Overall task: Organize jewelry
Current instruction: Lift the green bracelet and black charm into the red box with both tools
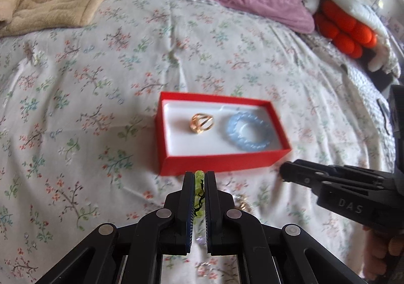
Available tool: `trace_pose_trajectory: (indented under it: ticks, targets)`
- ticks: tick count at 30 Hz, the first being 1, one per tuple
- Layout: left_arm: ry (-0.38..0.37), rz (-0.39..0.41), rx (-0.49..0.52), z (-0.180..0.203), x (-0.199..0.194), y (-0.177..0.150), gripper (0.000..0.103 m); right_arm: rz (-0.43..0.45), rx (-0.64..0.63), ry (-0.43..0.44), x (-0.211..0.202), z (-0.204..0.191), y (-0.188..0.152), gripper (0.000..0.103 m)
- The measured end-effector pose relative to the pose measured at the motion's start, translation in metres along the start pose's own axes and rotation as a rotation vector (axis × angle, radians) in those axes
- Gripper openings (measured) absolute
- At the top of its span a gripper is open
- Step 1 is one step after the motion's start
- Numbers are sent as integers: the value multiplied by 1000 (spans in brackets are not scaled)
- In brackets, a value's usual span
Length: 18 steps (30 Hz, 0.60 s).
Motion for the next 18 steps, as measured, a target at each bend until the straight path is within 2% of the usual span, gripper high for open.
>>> trace_pose_trajectory:
  ticks: [6,12,18]
  targets:
    - [-30,43,0,15,-4,30,2,31,39,29,-4,6,19,23]
    - [-59,55,6,28,8,57,2,29,52,33,9,8,34,23]
    - [-137,113,-43,23,21,74,2,31,66,33,24,13,45,23]
Point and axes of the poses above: each gripper's, at about its wrist camera, not at the fingertips, and x roughly the way its jaws point, z to its right, y to its top, the point moved 1 cm from there along x, roughly the way its jaws point, and after that the axes turned 12 degrees about x, right-handed, at the moved point
